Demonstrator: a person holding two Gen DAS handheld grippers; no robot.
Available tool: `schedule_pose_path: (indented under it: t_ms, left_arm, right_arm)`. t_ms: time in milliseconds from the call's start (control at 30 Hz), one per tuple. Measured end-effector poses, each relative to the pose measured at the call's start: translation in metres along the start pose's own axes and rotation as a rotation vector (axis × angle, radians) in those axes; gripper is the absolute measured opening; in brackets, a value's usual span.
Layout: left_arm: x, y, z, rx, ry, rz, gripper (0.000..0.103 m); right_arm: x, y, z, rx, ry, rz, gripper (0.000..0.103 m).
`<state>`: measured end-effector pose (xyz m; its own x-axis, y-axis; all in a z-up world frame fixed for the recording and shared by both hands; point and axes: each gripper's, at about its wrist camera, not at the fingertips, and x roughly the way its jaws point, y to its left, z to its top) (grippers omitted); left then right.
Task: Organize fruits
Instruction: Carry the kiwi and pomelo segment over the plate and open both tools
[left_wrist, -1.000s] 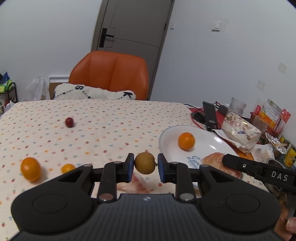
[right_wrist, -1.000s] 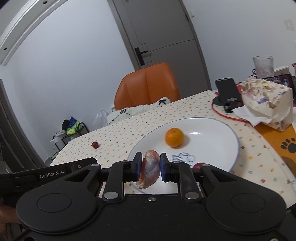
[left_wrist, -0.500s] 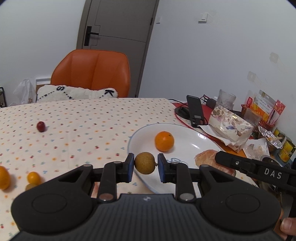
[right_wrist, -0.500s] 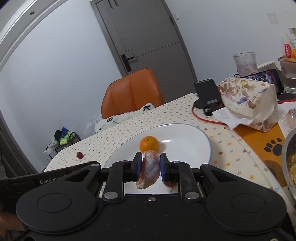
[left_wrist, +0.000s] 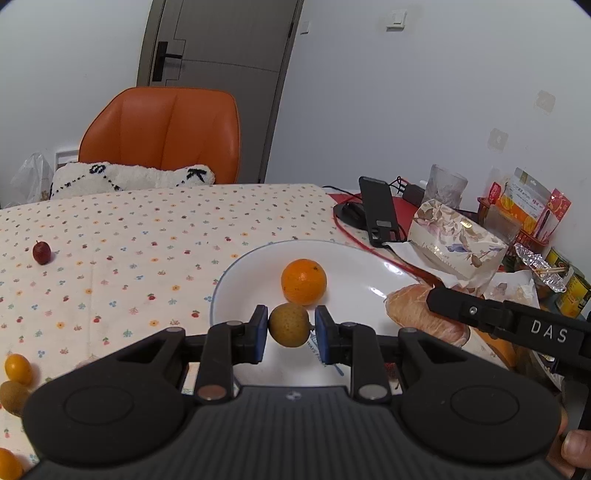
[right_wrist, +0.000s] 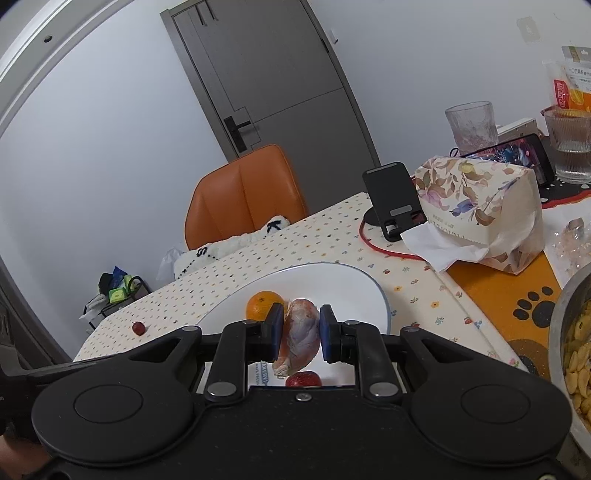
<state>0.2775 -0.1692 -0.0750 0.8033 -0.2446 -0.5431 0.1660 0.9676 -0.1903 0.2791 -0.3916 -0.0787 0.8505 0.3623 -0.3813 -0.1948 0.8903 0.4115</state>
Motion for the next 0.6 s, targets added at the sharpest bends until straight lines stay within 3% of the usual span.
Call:
schedule_pose_path:
  t_ms: [333, 433, 600]
  left_arm:
    - [-0.008, 0.012, 0.003, -0.013, 0.010, 0.049, 0.046]
    - [-0.017, 0.015, 0.004, -0.006, 0.000, 0.061, 0.054]
    - [-0.035, 0.022, 0.004, -0.004, -0.024, 0.076, 0.072]
  right_arm:
    - [0.007, 0.000, 0.001, -0.002, 0.000, -0.013, 0.019]
    - [0.007, 0.001, 0.003, 0.008, -0.006, -0.015, 0.025]
    - [0.000, 0.006, 0.003, 0.013, -0.017, -0.001, 0.028]
